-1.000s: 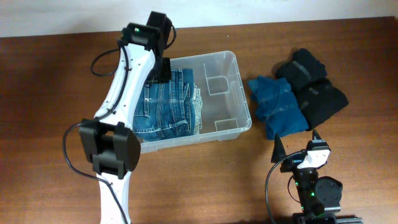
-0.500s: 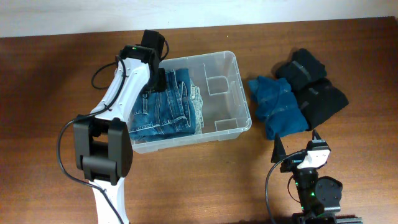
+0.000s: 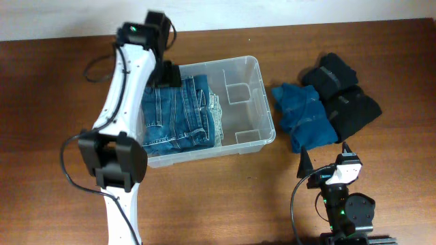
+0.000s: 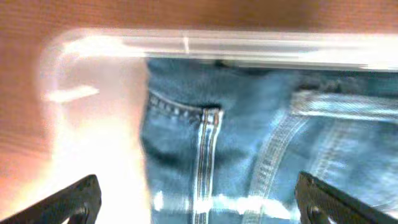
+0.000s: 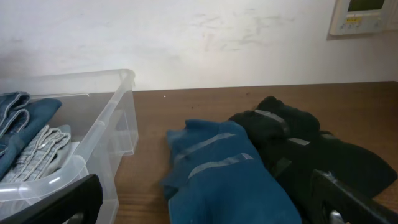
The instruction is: Pack container
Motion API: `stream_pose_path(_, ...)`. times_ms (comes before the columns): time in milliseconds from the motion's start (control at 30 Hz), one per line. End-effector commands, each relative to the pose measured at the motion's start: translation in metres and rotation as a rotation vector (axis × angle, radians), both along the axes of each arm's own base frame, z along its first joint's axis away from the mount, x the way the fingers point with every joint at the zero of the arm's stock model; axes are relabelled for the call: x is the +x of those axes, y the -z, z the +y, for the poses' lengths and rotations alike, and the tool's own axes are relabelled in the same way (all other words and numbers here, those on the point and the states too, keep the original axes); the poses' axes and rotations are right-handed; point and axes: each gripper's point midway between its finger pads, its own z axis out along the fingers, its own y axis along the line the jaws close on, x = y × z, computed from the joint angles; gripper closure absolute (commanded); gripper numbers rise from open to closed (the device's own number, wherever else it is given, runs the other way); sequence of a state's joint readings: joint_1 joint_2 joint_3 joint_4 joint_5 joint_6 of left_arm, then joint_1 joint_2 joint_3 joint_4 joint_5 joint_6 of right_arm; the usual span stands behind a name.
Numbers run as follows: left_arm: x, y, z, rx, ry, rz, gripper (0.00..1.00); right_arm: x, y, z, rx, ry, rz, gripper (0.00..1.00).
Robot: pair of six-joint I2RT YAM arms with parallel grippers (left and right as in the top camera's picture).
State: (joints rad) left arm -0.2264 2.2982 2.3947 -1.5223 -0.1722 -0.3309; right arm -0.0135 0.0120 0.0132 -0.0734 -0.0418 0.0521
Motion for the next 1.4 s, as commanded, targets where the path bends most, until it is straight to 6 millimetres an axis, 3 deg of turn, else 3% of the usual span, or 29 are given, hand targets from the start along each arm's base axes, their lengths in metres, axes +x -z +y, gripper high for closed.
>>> stream_pose_path(0,0.011,-0.072,0.016,-0.018,0.003,-0.169,0.01,0.0,0.003,-0.004,0.003,0.021,0.003,0.02)
stream_pose_path(133,0.01,-0.121,0.048,-0.033,-0.062,-0.292,0.01,0.0,0.003,-0.004,0.003,0.021,0.003,0.02)
stream_pose_path(233,0.012,-0.142,0.073,-0.049,-0.101,-0.361,0.01,0.0,0.003,-0.004,0.003,0.021,0.003,0.02)
stream_pose_path(433,0.012,-0.143,0.105,-0.063,-0.086,-0.355,0.01,0.0,0.001,0.003,0.009,-0.018,-0.005,0.02)
stream_pose_path(600,0.013,-0.144,0.122,-0.069,-0.066,-0.362,0.01,-0.002,-0.017,0.021,0.013,-0.124,-0.056,0.02)
stream_pose_path(767,0.014,-0.145,0.125,-0.061,-0.063,-0.367,0.01,-0.008,-0.067,0.017,0.007,-0.103,-0.121,0.01)
stream_pose_path(900,0.014,-0.145,0.124,-0.067,-0.062,-0.367,0.01,-0.002,-0.098,0.008,0.011,-0.049,-0.005,0.02)
stream_pose_path(967,0.014,-0.144,0.122,-0.077,-0.057,-0.368,0.01,0.008,-0.106,0.003,0.009,-0.024,0.102,0.02)
stream_pose_path(1100,0.014,-0.144,0.122,-0.076,-0.058,-0.365,0.01,0.052,-0.116,0.001,-0.051,-0.035,0.408,0.02)
stream_pose_path(1267,0.012,-0.143,0.122,-0.076,-0.059,-0.356,0.01,0.111,-0.094,0.0,-0.1,-0.074,0.732,0.02)
stream_pose_path(1367,0.011,-0.143,0.122,-0.077,-0.059,-0.352,0.01,0.141,-0.067,0.001,-0.074,-0.081,0.862,0.02)
